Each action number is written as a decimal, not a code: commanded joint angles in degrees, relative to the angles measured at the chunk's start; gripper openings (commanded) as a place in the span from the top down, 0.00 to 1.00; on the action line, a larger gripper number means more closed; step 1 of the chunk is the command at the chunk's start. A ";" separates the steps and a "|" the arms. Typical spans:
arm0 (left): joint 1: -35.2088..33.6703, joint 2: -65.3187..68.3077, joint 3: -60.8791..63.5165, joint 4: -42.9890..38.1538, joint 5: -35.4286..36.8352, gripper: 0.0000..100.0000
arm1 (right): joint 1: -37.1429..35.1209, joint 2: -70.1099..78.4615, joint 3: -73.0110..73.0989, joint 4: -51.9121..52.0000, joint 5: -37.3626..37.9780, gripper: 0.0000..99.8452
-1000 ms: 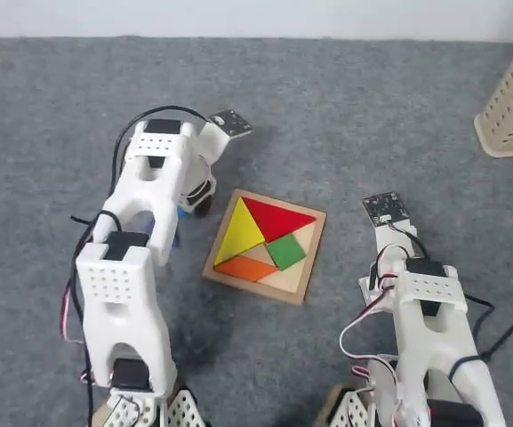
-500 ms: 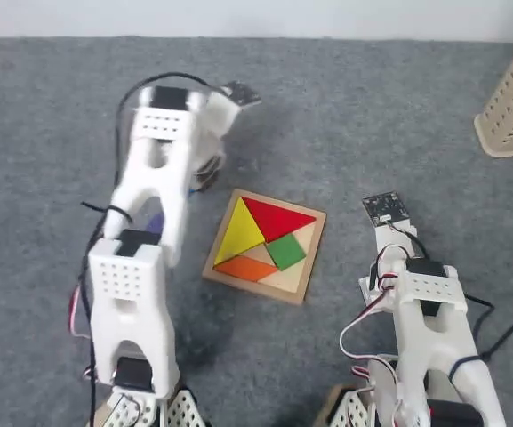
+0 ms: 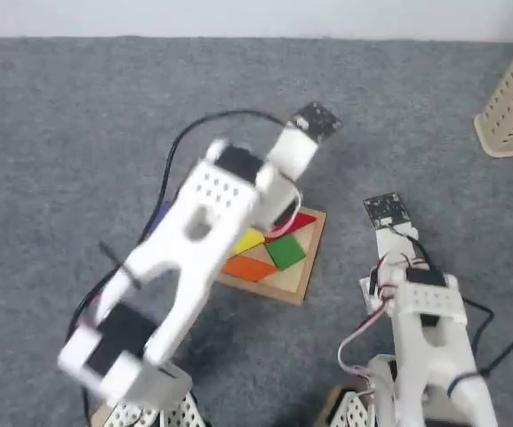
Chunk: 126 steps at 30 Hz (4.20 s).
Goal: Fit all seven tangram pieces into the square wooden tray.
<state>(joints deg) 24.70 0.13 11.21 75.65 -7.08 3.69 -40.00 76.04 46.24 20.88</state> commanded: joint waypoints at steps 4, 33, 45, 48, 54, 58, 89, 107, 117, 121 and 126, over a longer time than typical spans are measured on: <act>5.89 -5.27 5.14 -10.64 6.86 0.99 | 0.57 -20.79 7.21 0.75 0.70 0.99; 9.58 19.60 -6.37 -15.21 18.20 0.93 | 0.75 -13.67 4.31 1.19 0.62 0.99; 6.68 19.25 -7.78 -14.15 16.18 0.93 | 0.57 -13.67 4.31 1.19 0.62 0.99; 6.59 19.25 -9.71 -12.40 16.18 0.93 | 0.57 -13.67 4.31 1.19 0.62 0.99; 3.96 19.25 -12.26 -11.34 16.18 0.93 | 0.57 -13.67 4.31 1.19 0.70 0.99; 2.81 19.25 -12.79 -11.34 16.18 0.93 | 0.57 -13.67 4.31 1.19 0.70 0.99; 8.09 20.66 -14.11 -6.15 11.60 0.93 | 0.57 -13.67 4.40 1.10 0.70 0.99; 5.27 20.13 -8.84 -9.05 6.77 0.93 | 0.57 -13.67 4.40 1.10 0.70 0.99; 9.58 11.87 -8.84 -7.47 6.86 0.93 | 0.57 -13.67 4.40 1.10 0.70 0.99; 12.48 12.04 -5.14 -10.99 6.51 0.88 | 0.57 -13.67 4.40 1.10 0.70 0.99; 12.22 16.26 -4.44 -13.01 6.42 0.88 | 0.57 -13.67 4.40 1.10 0.70 0.99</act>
<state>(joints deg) 36.31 15.87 7.16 64.40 -0.04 3.69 -53.98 84.04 48.35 20.97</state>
